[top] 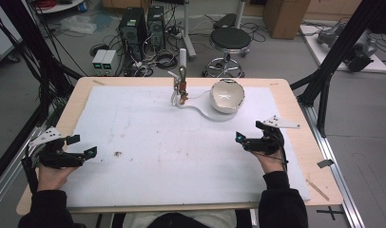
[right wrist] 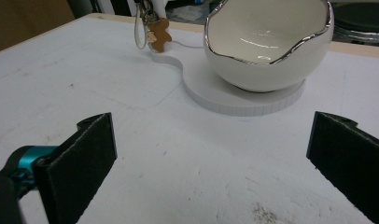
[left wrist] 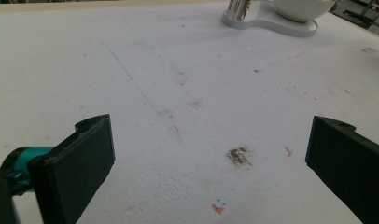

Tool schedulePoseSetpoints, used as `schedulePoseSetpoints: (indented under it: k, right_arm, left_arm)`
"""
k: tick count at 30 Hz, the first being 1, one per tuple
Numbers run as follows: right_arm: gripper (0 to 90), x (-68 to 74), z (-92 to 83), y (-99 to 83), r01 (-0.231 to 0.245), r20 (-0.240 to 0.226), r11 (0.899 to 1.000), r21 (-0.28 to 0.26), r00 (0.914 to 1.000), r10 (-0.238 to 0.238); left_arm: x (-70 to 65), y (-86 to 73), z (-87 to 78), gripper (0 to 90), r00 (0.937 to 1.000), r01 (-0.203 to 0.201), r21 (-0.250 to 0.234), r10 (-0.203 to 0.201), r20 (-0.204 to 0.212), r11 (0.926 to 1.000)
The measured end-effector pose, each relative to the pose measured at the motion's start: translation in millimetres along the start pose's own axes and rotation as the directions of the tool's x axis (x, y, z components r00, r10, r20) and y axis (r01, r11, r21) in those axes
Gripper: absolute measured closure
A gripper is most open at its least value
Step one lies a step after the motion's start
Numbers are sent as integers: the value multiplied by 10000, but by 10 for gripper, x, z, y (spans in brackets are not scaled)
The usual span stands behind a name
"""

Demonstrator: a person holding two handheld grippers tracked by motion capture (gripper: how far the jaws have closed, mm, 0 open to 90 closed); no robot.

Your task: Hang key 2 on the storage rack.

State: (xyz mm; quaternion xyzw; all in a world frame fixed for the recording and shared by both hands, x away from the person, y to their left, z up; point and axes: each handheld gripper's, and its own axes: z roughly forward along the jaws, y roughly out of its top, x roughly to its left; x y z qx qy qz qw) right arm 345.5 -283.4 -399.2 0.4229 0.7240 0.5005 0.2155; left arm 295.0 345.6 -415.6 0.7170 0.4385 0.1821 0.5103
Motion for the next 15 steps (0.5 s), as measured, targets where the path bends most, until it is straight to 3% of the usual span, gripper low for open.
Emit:
schedulePoseSetpoints:
  k: [6, 15]
  right_arm:
    - [6, -8, -107, -92, 66, 368, 9995, -295, 9993, -55]
    - [6, -50, -162, -224, -86, 296, 9993, -360, 9995, 97]
  left_arm:
    - [-3, -1, -2, 18, 10000, -22, -5, 22, -8, 10000]
    - [8, -2, 12, 18, 10000, 20, -2, -20, 18, 10000]
